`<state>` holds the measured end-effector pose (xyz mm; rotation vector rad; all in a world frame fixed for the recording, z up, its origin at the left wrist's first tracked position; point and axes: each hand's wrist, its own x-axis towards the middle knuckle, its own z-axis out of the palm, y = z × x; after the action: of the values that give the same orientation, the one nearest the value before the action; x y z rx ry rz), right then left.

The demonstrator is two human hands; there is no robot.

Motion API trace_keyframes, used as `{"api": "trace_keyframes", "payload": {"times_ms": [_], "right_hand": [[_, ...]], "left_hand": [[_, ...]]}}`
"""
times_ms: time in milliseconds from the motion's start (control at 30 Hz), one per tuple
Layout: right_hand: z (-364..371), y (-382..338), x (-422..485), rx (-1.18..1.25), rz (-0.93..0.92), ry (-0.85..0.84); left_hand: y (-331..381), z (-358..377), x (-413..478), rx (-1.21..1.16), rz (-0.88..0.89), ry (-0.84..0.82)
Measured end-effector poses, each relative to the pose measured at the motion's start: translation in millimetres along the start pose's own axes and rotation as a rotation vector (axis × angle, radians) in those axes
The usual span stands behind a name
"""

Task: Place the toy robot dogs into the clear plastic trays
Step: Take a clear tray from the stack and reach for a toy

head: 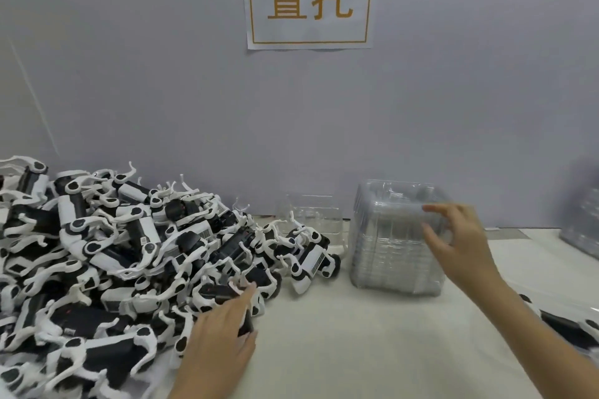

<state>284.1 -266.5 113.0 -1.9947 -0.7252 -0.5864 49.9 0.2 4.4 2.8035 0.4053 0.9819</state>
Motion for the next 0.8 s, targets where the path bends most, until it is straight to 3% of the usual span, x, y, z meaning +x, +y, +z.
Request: {"api": "trace_keyframes", "payload": {"times_ms": [133,233,300,400,433,567,700,800], "right_hand": [[4.9,3.0,46.0,-0.358,-0.032,-0.209],[16.4,9.2,58.5,-0.64,-0.013,-0.442],[24.5,13.6,60.9,-0.734,-0.032,-0.475],[29.9,17.1,68.2,-0.714,-0.072,-0.424],[30.1,18.7,71.8,-0.678,-0.075,-0.428],[28.0,23.5,80.2,-0.554,-0.035,-0.486],[29.9,25.0,82.8,-0.717,-0.083,-0.548],[29.9,28.2,85.7,-0.617,-0.088,-0.518]], "left_hand": [[5.4,24.3,3.7,-0.023,-0.055,-0.069],[3.9,38.7,1.4,-0.144,-0.082,0.028],[-5.5,43.7,1.0,-0.178,-0.089,0.083],[-8.0,48.0,-7.3,-0.234,-0.122,0.1],[-5.9,49.0,-4.2,-0.125,-0.102,0.135],[12.9,45.7,1.1,-0.037,-0.028,0.393],[44.9,50.4,18.9,-0.235,-0.054,0.426],[79.9,52.7,34.5,-0.157,0.126,0.325]]}}
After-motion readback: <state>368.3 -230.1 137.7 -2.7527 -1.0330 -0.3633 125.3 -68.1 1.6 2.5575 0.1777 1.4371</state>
